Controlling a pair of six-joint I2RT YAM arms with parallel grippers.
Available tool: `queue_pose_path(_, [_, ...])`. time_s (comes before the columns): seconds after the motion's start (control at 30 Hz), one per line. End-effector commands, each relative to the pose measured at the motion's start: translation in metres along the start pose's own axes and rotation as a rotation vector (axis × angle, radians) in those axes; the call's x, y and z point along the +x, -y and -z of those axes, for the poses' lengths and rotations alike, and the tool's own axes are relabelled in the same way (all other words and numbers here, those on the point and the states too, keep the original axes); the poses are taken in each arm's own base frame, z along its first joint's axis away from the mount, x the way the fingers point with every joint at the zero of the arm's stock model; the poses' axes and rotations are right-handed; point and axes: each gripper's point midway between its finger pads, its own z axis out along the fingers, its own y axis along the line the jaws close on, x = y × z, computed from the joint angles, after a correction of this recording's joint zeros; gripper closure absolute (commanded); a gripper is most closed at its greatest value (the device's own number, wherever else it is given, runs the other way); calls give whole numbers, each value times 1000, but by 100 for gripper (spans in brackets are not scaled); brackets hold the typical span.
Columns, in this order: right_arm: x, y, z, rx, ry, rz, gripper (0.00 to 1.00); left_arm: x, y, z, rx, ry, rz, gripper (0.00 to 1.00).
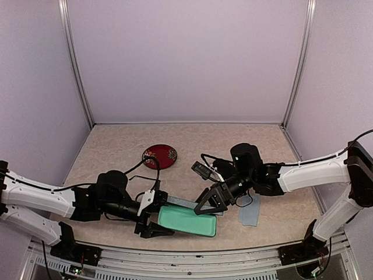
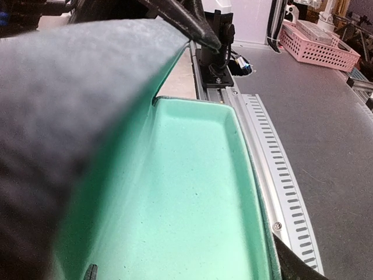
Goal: Organize the sunglasses
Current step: Open the sunglasses case, then pass from the left arm to the right
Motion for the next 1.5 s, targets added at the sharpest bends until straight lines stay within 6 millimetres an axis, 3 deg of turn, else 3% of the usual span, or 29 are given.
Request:
queue_pose_path(0.0, [13,53,21,197,36,-255,33,-5,5,6,-5,31,-54,100])
queue_pose_path(0.23, [5,57,32,248,58,-235,23,-3,8,8,-4,36,-55,100])
queue_pose_path(0.43, [-4,59,37,272,68,-212,20,1,7,6,-3,23,-38,100])
queue_pose_path(0.67, [-29,31,46,360,80,43,6,2,-9,7,-39,34,70,100])
queue_pose_path(0.8, [-45,22,73,544,149,173,5,1,-12,6,-37,35,96,100])
queue_pose_path(0.9, [-52,6,84,572,187,261,10,0,-14,6,-42,42,101,100])
queue_pose_path(1.0, [-49,1,83,584,153,320,15,-3,-17,6,-37,54,116,100])
queue_pose_path(1.3, [-20,17,34,633,-92,423,27,-9,-16,-4,4,53,143,100])
queue_pose_path(1.47, [-7,32,18,651,-182,431,49,-7,-16,-7,13,46,155,100])
